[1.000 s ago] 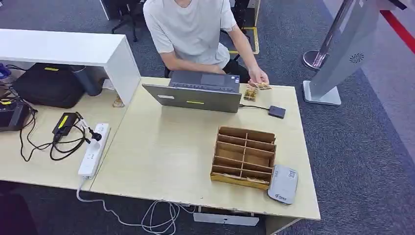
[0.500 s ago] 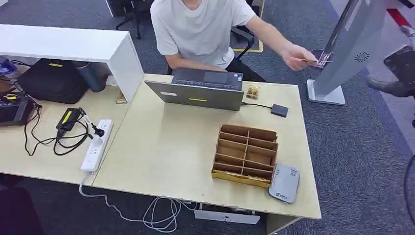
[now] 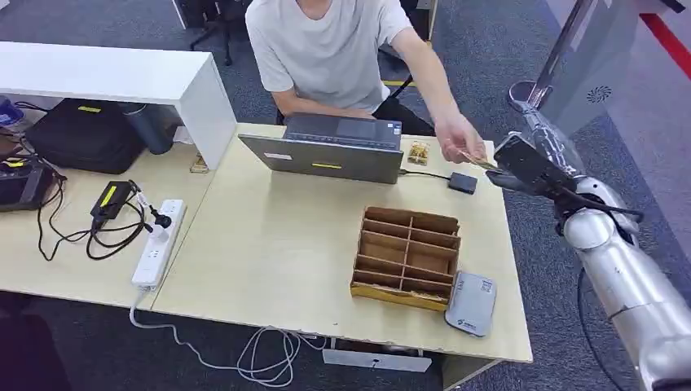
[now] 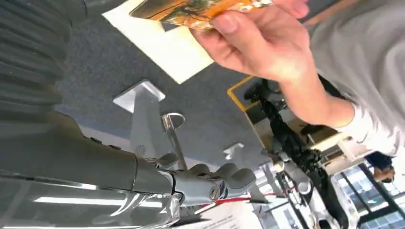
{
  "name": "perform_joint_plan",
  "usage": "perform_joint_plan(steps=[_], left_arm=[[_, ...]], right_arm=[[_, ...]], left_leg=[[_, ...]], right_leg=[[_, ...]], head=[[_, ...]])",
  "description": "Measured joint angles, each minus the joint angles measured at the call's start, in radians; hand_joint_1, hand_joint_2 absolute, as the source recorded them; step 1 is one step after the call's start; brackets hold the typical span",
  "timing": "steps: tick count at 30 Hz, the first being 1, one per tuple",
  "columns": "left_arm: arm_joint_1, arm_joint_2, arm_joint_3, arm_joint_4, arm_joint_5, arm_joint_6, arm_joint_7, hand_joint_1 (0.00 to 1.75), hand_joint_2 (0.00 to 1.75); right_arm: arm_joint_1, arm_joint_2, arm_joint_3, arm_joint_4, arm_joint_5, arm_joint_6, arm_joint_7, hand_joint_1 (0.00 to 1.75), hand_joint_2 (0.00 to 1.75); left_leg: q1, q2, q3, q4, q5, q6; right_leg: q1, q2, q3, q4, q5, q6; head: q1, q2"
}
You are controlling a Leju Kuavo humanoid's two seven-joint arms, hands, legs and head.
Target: Pass the card to the sensor for recognition and then transmit it.
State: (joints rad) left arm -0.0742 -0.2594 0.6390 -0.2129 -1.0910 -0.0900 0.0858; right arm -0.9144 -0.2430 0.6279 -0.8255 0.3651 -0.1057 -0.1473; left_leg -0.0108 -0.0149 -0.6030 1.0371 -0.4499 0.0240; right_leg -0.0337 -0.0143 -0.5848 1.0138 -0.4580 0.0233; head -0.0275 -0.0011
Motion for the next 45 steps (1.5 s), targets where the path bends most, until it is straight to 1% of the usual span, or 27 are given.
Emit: perform_joint_plan(steps=[1,2,11,33,36,39,40,43,45], left_arm=[[-0.001,0.0,0.0,0.0,0.003,-0.006,0.0,0.0,1.75],[-0.002,0.0,0.0,0.0,0.004,-0.011,-0.001,0.0,1.75],[-0.004,0.0,0.0,0.0,0.013,-0.019,-0.011,0.0,1.75],[-0.004,0.0,0.0,0.0,0.014,-0.027,-0.016,0.0,1.75],[-0.003,0.0,0.002,0.0,0.014,-0.032,-0.027,0.0,1.75],[0.004,0.002,0.003,0.0,0.011,-0.032,-0.066,0.0,1.75],[0.006,0.002,0.004,0.0,0.012,-0.03,-0.077,0.0,1.75],[0.007,0.003,0.011,0.0,0.019,-0.028,-0.081,0.0,1.75],[0.008,0.002,0.02,0.0,0.032,-0.025,-0.081,0.0,1.75]], right_arm=[[0.002,0.004,0.003,0.003,0.0,0.0,0.0,0.0,1.75],[0.003,0.008,0.006,0.005,0.0,0.0,-0.001,1.75,1.75],[0.024,0.019,0.014,0.01,-0.018,-0.013,-0.024,1.75,1.75],[0.035,0.019,0.013,0.01,-0.021,-0.016,-0.027,1.75,1.75],[0.036,0.019,0.011,0.01,-0.023,-0.013,-0.031,1.75,1.75],[0.04,0.019,0.008,0.01,-0.027,-0.015,-0.036,1.75,1.75],[0.043,0.019,0.006,0.01,-0.028,-0.018,-0.041,1.75,1.75],[0.07,0.009,-0.007,-0.004,-0.029,-0.038,-0.07,1.75,1.75],[0.132,-0.022,-0.028,-0.065,-0.035,-0.069,-0.096,1.75,1.75]], left_leg=[[0.0,0.0,0.0,0.0,0.0,0.0],[0.0,0.0,0.0,0.0,0.0,0.0],[0.0,0.0,0.0,0.0,0.0,0.0],[-0.001,-0.001,-0.001,0.0,0.001,0.0],[-0.001,-0.001,-0.001,0.0,0.001,0.0],[-0.001,-0.001,-0.001,0.0,0.001,0.0],[-0.001,-0.001,-0.001,0.0,0.001,0.0],[-0.001,-0.002,0.0,0.0,0.001,0.0],[-0.001,-0.006,0.0,0.001,0.001,0.0]], right_leg=[[0.0,0.0,0.0,0.0,0.0,0.0],[0.0,0.0,0.0,0.0,0.0,0.0],[0.0,0.0,0.0,0.0,0.0,0.0],[0.0,-0.001,-0.001,0.0,0.001,-0.001],[0.0,-0.001,-0.001,0.0,0.001,-0.001],[-0.001,0.0,-0.001,0.0,0.001,-0.001],[-0.001,0.0,-0.001,0.0,0.001,-0.001],[-0.001,-0.001,-0.001,-0.001,0.001,-0.001],[-0.001,-0.005,0.0,-0.002,0.0,0.0]], head=[[0.0,0.0],[0.0,0.0],[0.0,0.0],[0.0,0.0],[0.0,0.0],[0.0,0.0],[0.0,0.0],[-0.001,0.0],[-0.001,0.0]])
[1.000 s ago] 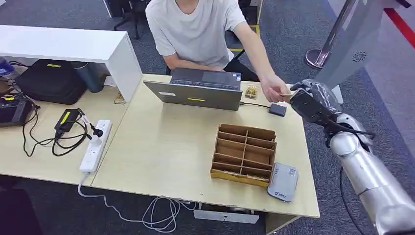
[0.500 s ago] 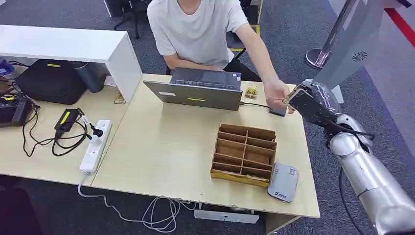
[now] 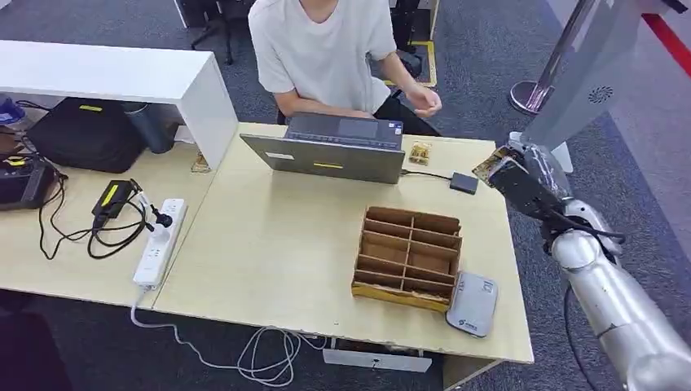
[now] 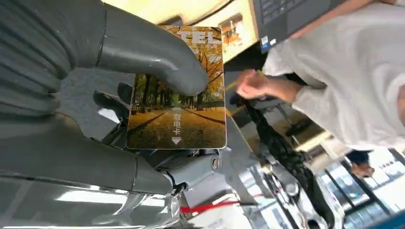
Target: Pass the card to the sensor for recognition and then transmit it.
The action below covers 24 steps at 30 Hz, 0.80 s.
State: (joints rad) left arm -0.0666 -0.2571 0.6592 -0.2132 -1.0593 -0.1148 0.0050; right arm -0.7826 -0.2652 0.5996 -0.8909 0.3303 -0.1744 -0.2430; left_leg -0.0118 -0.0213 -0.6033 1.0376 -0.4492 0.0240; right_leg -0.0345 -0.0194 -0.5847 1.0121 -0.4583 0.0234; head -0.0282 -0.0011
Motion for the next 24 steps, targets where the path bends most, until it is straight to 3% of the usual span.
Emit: perform_joint_plan(steps=[7,13,18,24], left_arm=[[0.003,-0.005,0.033,0.0,0.025,0.034,-0.005,0.0,1.75],[0.006,-0.008,0.056,0.0,0.027,0.042,-0.005,0.0,1.75],[0.007,-0.008,0.064,0.0,0.024,0.044,-0.004,0.0,1.75],[0.007,-0.008,0.064,0.0,0.008,0.044,0.012,0.0,1.75]], right_arm=[[0.382,-0.133,-0.157,-0.289,0.052,-0.059,-0.083,1.75,1.75],[0.679,-0.157,-0.294,-0.482,0.163,-0.093,-0.116,1.75,1.75],[0.796,-0.157,-0.341,-0.558,0.197,-0.107,-0.115,1.75,1.75],[0.83,-0.136,-0.34,-0.527,0.272,-0.139,-0.103,1.75,1.75]], left_leg=[[0.0,-0.005,-0.002,0.0,-0.003,0.003],[0.0,-0.003,-0.002,-0.001,-0.006,0.002],[0.0,0.001,-0.001,-0.001,-0.006,0.002],[0.0,0.004,0.0,-0.001,-0.006,0.002]], right_leg=[[0.0,-0.005,0.002,-0.003,-0.002,0.002],[0.0,-0.003,0.001,-0.003,-0.003,0.002],[0.0,0.0,0.001,-0.003,-0.003,0.002],[0.0,0.002,0.002,-0.003,-0.003,0.002]], head=[[0.0,0.0],[0.0,0.0],[0.0,0.0],[0.0,0.0]])
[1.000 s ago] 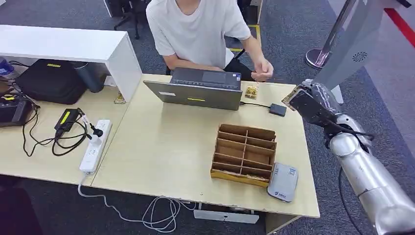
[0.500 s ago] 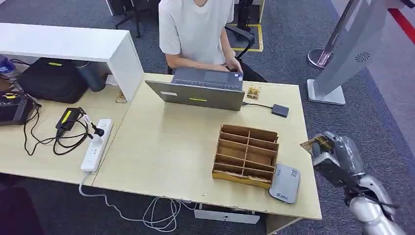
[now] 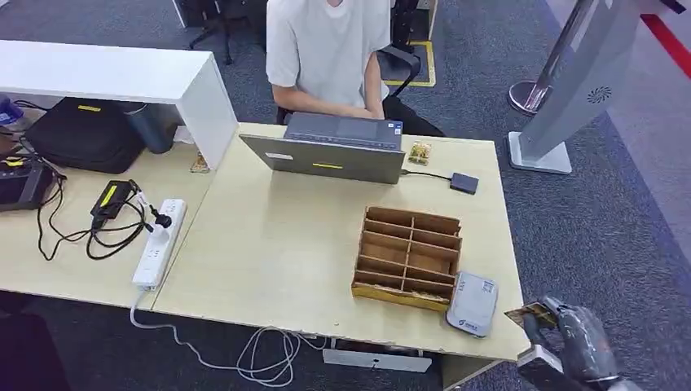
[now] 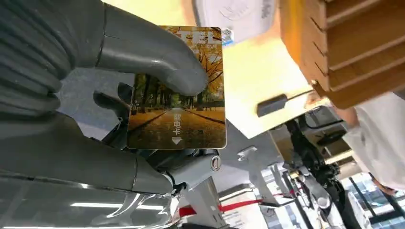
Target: Pass the card to the sensor for recognition and then transmit it.
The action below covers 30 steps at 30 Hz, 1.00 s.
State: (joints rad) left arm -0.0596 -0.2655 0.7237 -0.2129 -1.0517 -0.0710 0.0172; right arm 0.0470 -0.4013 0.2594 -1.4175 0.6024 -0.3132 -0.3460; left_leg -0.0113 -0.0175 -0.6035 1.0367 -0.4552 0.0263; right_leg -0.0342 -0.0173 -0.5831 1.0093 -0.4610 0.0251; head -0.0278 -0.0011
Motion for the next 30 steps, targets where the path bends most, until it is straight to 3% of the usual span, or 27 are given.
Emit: perform_joint_plan(steps=[9,18,30], left_arm=[[-0.001,0.0,0.0,0.0,-0.027,-0.004,0.014,0.0,1.75],[-0.002,0.0,0.0,0.0,-0.039,-0.005,0.017,0.0,1.75],[-0.005,0.0,0.0,0.0,-0.051,-0.008,0.029,0.0,1.75]], right_arm=[[-0.059,0.083,0.062,0.156,0.076,-0.034,0.017,1.75,1.75],[-0.154,0.127,0.088,0.254,0.049,-0.029,0.013,1.75,1.75],[-0.296,0.114,0.097,0.229,-0.018,0.0,0.045,1.75,1.75]], left_leg=[[0.0,0.001,0.0,0.0,0.001,-0.001],[0.0,0.001,0.001,0.0,0.001,-0.001],[0.0,0.003,0.001,0.0,0.002,-0.002]], right_leg=[[0.0,0.0,0.0,0.0,0.0,0.0],[0.0,0.001,0.0,0.0,0.001,-0.001],[0.0,0.003,0.0,0.001,0.002,-0.001]], head=[[0.0,0.0],[0.0,0.0],[0.0,0.0]])
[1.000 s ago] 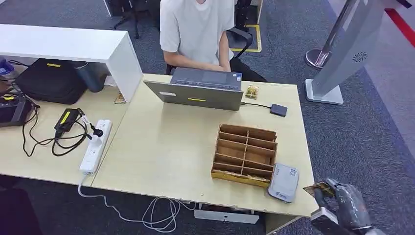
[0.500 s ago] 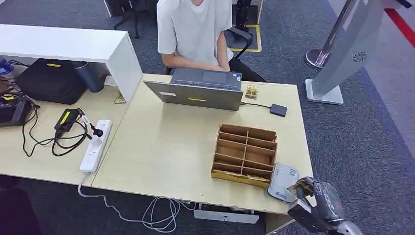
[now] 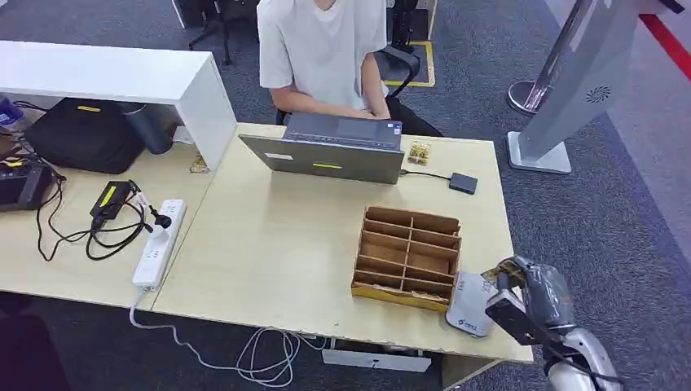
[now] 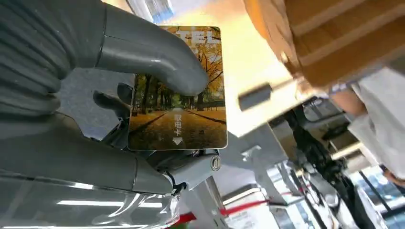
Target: Pass the card to the sensor for recognition and then transmit it.
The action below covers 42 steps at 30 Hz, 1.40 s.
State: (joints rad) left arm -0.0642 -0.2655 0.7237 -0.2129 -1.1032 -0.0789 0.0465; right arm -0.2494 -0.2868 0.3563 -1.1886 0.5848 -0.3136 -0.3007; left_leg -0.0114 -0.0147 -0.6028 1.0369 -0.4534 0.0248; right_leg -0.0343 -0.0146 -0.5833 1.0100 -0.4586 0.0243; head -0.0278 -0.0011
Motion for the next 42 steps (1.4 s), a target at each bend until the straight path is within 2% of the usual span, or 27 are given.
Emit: perform_joint_plan(steps=[5,9,16,18,19,20,22,24,32,33,42], left_arm=[[-0.002,0.0,0.0,0.0,-0.013,-0.003,0.003,0.0,1.75],[-0.005,0.0,0.0,0.0,-0.034,-0.01,0.01,0.0,1.75],[-0.005,0.0,0.0,0.0,-0.038,-0.011,0.012,0.0,1.75],[-0.007,0.0,0.0,0.0,-0.047,-0.014,0.016,0.0,1.75],[-0.009,0.0,0.0,0.0,-0.056,-0.018,0.018,0.0,1.75],[-0.011,0.0,0.0,0.0,-0.071,-0.023,0.02,0.0,1.75],[-0.018,0.001,-0.012,0.0,-0.111,-0.044,0.035,0.0,1.75],[-0.023,0.002,-0.027,0.0,-0.138,-0.054,0.041,0.0,1.75],[-0.025,0.003,-0.042,0.0,-0.149,-0.057,0.05,0.0,1.75],[-0.025,0.003,-0.042,0.0,-0.149,-0.057,0.05,0.0,1.75],[-0.029,0.003,-0.045,0.0,-0.147,-0.072,0.034,0.0,1.75]], right_arm=[[-0.13,-0.017,0.0,-0.02,-0.041,0.029,0.029,1.75,1.75],[-0.236,-0.008,0.013,-0.008,-0.041,0.04,0.057,1.75,1.75],[-0.253,0.0,0.018,-0.001,-0.036,0.039,0.065,1.75,1.75],[-0.288,0.014,0.029,0.013,-0.028,0.032,0.079,1.75,1.75],[-0.32,0.031,0.047,0.037,-0.018,0.016,0.095,1.75,1.75],[-0.378,0.072,0.074,0.085,0.006,-0.017,0.12,1.75,1.75],[-0.514,0.195,0.166,0.281,0.109,-0.086,0.2,1.75,1.75],[-0.619,0.307,0.241,0.484,0.179,-0.083,0.272,1.75,1.75],[-0.677,0.38,0.28,0.618,0.183,-0.08,0.287,1.75,1.75],[-0.678,0.383,0.282,0.624,0.18,-0.08,0.284,0.0,1.75],[-0.68,0.402,0.285,0.655,0.159,-0.08,0.25,0.0,1.75]], left_leg=[[0.0,0.002,0.0,0.0,0.001,0.001],[0.0,0.002,-0.001,0.0,0.002,0.001],[0.0,0.002,-0.001,0.0,0.002,0.0],[0.0,0.003,0.0,0.0,0.002,0.0],[0.0,0.003,0.0,0.0,0.003,-0.001],[0.001,0.003,0.0,0.0,0.004,-0.002],[0.003,0.003,-0.001,0.0,0.006,-0.004],[0.003,0.001,-0.002,0.0,0.007,-0.004],[0.003,0.001,-0.002,0.0,0.007,-0.004],[0.003,0.001,-0.002,0.0,0.007,-0.004],[0.003,0.001,-0.002,0.0,0.008,-0.004]], right_leg=[[0.0,0.002,0.0,0.0,0.001,0.0],[0.0,0.002,0.0,0.001,0.002,0.0],[0.0,0.002,0.0,0.001,0.002,0.0],[0.0,0.003,-0.001,0.001,0.003,0.0],[0.0,0.003,-0.001,0.001,0.003,-0.001],[0.001,0.004,-0.001,0.001,0.004,-0.002],[0.002,0.003,-0.002,0.002,0.005,-0.003],[0.003,0.001,-0.002,0.002,0.005,-0.003],[0.003,0.002,-0.003,0.002,0.005,-0.004],[0.003,0.002,-0.003,0.002,0.005,-0.004],[0.003,0.002,-0.003,0.002,0.006,-0.004]], head=[[0.0,0.0],[0.0,0.0],[0.0,0.0],[0.0,0.0],[0.0,0.0],[0.0,0.0],[0.0,0.0],[0.0,0.0],[0.0,0.0],[0.0,0.0],[0.0,0.0]])
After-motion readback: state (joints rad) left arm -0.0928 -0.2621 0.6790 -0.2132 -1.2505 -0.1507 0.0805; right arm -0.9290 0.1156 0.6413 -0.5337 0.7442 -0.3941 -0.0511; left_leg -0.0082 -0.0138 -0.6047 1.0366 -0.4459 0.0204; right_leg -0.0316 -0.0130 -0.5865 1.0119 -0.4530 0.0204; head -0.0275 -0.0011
